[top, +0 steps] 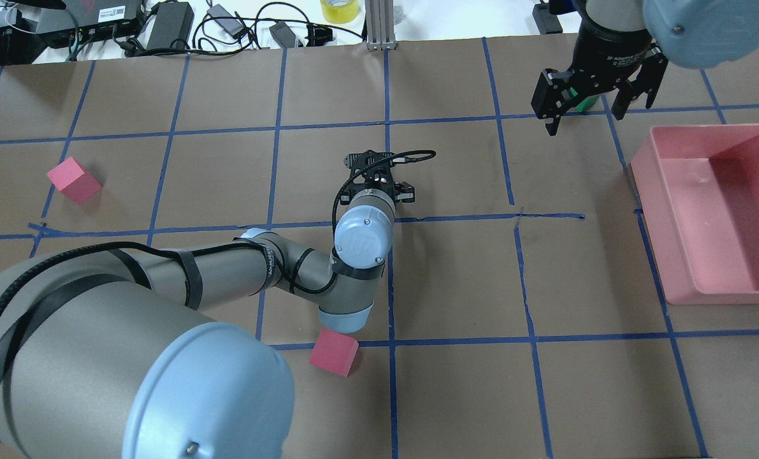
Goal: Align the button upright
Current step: 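Close the left gripper on the button's yellow cap end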
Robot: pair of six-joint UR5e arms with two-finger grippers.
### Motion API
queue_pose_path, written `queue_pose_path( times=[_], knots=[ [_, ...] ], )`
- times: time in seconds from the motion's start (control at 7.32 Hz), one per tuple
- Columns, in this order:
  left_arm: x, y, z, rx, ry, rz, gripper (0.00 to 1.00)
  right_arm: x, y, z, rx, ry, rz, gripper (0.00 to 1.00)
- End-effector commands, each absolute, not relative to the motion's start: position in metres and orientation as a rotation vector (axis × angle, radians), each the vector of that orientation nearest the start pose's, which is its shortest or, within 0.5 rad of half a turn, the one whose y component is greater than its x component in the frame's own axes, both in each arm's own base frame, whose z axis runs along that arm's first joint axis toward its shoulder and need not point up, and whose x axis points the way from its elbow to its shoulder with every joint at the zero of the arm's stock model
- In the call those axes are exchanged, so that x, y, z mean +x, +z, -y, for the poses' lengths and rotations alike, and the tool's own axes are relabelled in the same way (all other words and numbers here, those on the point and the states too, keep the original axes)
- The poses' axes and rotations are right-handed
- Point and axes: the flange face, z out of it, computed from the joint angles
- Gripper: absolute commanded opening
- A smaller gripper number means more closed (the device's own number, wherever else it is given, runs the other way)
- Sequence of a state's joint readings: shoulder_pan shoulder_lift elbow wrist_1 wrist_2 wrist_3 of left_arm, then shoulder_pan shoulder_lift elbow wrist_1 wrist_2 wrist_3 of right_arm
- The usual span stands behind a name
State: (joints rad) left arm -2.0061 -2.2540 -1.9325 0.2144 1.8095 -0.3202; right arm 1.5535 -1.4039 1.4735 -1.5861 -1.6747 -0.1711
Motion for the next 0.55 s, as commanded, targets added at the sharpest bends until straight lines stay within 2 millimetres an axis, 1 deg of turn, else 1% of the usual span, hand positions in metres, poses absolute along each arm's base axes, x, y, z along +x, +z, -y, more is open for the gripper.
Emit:
queue_pose_path(
  times=[0.0,0.14,0.27,0.41],
  knots=[
    [-0.357,0.184,0.508,0.128,-1.106,-2.955,0.01,0.112,0.444,0.557,-0.251,0.106,-3.232,1.0],
    [-0.363,0.213,0.518,0.116,-1.024,-2.981,0.01,0.111,0.444,0.557,-0.246,0.106,-3.232,1.0],
    [-0.37,0.242,0.528,0.121,-0.896,-3.046,0.0,0.11,0.444,0.558,-0.243,0.106,-3.232,1.0],
    [-0.373,0.263,0.533,0.087,-0.73,-3.113,0.0,0.11,0.444,0.558,-0.243,0.106,-3.232,1.0]
  ],
)
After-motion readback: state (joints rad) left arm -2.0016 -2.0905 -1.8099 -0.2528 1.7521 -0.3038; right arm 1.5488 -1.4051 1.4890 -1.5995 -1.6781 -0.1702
